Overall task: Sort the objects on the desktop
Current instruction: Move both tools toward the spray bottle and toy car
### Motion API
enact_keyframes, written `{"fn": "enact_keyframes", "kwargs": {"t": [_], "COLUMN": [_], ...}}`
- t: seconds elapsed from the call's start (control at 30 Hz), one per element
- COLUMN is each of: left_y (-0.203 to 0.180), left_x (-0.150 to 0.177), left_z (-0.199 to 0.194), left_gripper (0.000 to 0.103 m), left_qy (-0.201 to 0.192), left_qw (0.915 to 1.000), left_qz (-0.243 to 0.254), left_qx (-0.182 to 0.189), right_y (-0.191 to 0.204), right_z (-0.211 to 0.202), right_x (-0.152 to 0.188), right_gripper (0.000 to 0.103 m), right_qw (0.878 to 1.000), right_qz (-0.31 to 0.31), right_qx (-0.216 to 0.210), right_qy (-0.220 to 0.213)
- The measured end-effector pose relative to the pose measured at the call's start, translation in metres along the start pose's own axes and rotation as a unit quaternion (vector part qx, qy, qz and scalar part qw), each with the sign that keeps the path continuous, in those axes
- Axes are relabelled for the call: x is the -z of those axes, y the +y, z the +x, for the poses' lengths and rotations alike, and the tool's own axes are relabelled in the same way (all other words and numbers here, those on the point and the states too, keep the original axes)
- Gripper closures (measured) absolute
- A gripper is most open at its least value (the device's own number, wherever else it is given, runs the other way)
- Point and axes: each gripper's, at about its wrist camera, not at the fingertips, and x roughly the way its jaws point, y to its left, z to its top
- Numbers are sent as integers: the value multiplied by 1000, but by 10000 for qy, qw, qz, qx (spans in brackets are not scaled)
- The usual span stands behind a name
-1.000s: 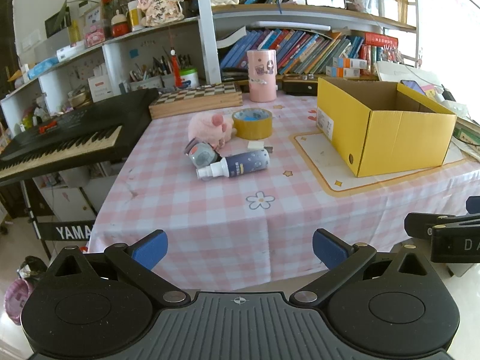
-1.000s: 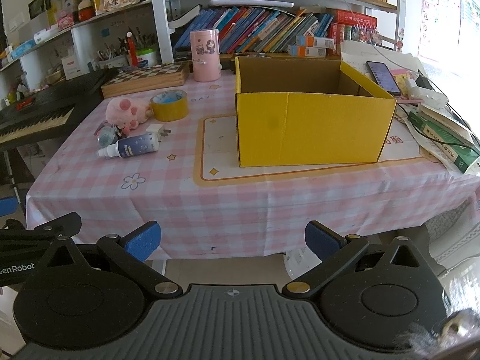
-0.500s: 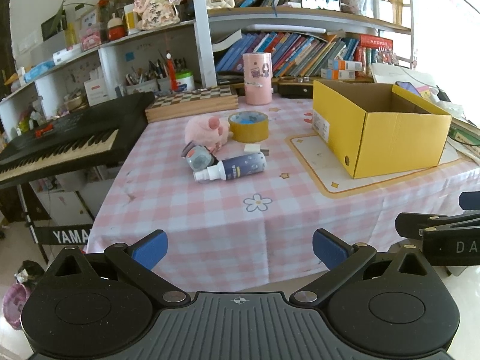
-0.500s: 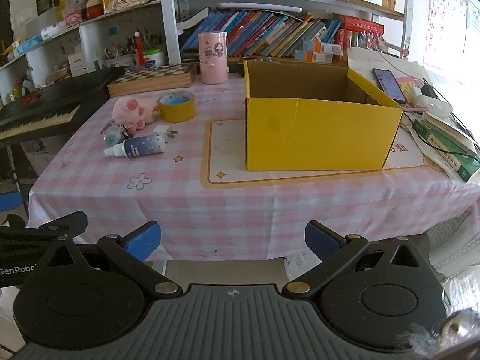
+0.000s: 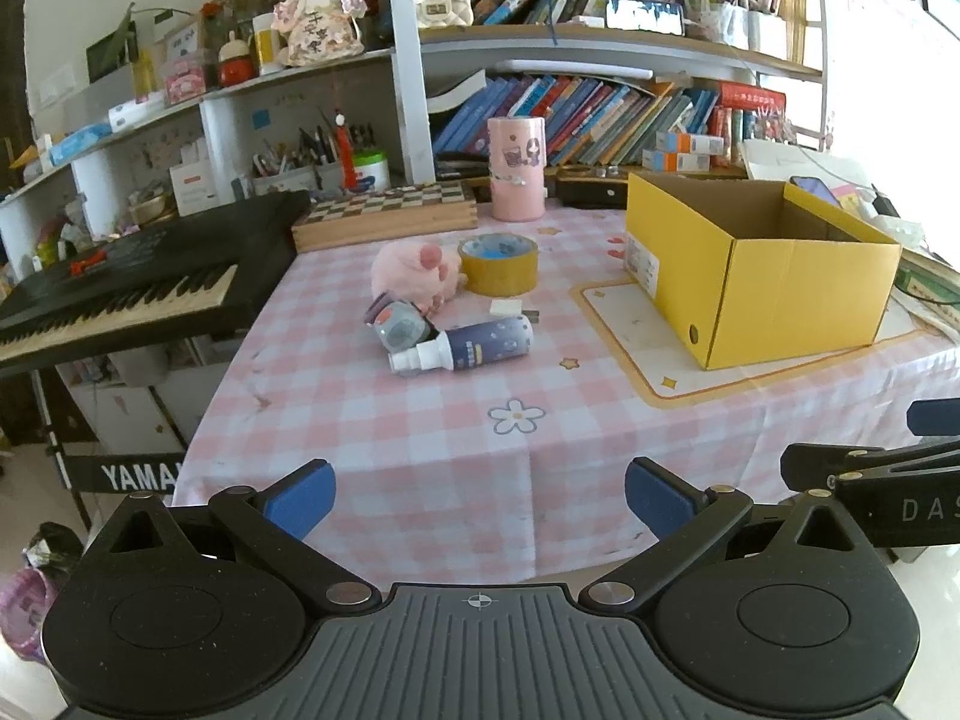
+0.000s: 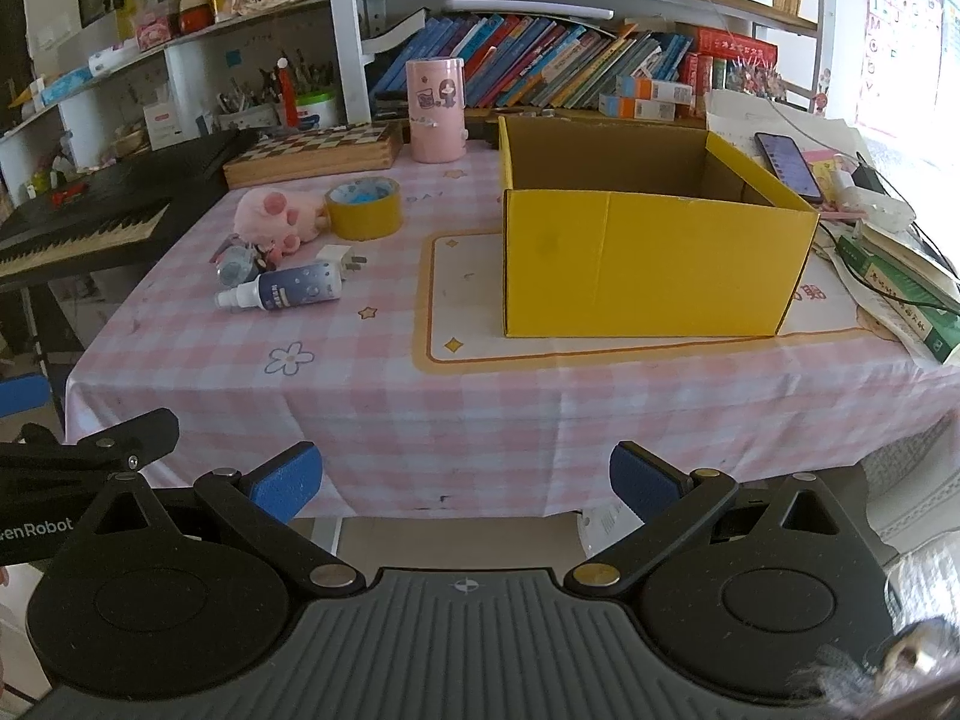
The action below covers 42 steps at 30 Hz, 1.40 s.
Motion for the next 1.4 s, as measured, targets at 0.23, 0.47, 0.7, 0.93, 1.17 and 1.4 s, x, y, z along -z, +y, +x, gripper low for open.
{"fn": "enact_keyframes", "kwargs": {"t": [0.23,0.47,0.7,0.93,1.17,1.4], "left_y": [4,10,14,21,23,29], "left_x": [0,-1,2,2,1,0], "left_z": [-1,0,1,1,1,1], "left_gripper": [0,0,0,0,0,0], "left_qy": [-21,-35,24,60,32,7], "left_qw": [10000,9998,9997,9993,9991,9984], "left_qz": [-71,-164,-199,-362,-336,-321], "left_qx": [-57,-99,-103,-86,-267,-456], "right_y": [2,10,18,22,27,31], "right_z": [1,0,2,3,8,16], "right_x": [0,-2,-3,-7,-10,-14], "right_gripper": [0,0,0,1,2,2], "right_qw": [9999,9995,9990,9985,9977,9963], "right_qz": [-66,-273,-414,-478,-522,-548], "right_qx": [-90,-135,-173,-258,-429,-651], "right_qy": [36,26,32,35,64,87]}}
